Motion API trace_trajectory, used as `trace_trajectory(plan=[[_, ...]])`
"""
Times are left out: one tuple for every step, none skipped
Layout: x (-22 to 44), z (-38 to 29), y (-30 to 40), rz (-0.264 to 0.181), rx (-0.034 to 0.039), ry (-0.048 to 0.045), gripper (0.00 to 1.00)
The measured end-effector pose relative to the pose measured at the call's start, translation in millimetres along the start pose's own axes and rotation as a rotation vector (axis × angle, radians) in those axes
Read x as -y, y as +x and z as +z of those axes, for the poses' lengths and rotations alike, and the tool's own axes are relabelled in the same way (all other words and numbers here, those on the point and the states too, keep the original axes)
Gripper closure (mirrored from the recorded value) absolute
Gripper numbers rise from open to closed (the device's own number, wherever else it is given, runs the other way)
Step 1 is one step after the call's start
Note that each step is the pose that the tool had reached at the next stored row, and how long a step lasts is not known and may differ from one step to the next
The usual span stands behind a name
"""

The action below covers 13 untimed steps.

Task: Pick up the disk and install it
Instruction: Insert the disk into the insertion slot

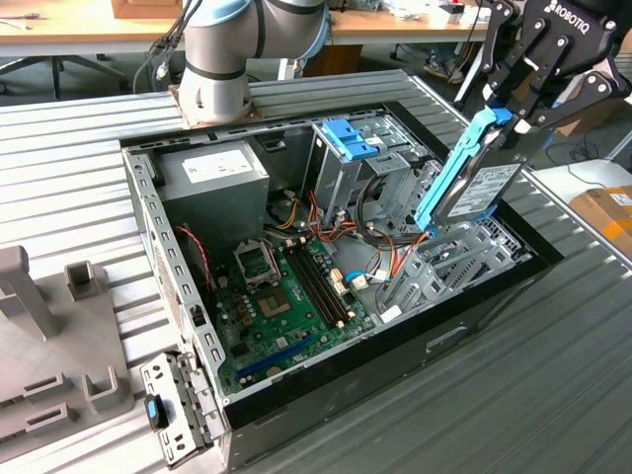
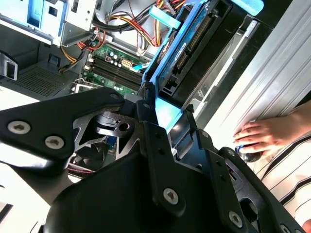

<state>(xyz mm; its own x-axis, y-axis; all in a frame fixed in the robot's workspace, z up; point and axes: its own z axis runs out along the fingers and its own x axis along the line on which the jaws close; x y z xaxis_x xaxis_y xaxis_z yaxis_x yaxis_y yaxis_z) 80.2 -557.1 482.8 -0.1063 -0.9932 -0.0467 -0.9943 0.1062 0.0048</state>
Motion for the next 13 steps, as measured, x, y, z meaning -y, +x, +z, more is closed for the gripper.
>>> trace_trajectory(plan=[[0.2, 0.0, 1.8, 0.0, 0.0039, -0.0004, 0.64], [0.4, -0.1, 3.4, 0.0, 0.0084, -0.0009, 0.64], [0.5, -0.2, 4.7, 0.0, 0.0156, -0.0016, 0.64], [0.5, -0.2, 4.6, 0.0, 0.0164, -0.0017, 0.64], [0.5, -0.2, 4.6, 0.0, 0.0168, -0.0018, 0.64], [0.6, -0.1, 5.2, 0.0, 0.0168, -0.0018, 0.64], [0.6, -0.1, 5.3, 0.0, 0.0169, -0.0018, 0.64], [0.6, -0.2, 5.2, 0.0, 0.017, -0.0018, 0.64], [0.6, -1.4, 5.2, 0.0, 0.0167, -0.0018, 0.64], [0.6, -2.6, 5.2, 0.0, 0.0167, -0.0018, 0.64], [0.6, -4.7, 5.0, 0.0, 0.0167, -0.0018, 0.64], [0.6, -7.9, 4.9, 0.0, 0.0167, -0.0017, 0.64], [0.6, -9.4, 4.8, 0.0, 0.0169, -0.0017, 0.64]])
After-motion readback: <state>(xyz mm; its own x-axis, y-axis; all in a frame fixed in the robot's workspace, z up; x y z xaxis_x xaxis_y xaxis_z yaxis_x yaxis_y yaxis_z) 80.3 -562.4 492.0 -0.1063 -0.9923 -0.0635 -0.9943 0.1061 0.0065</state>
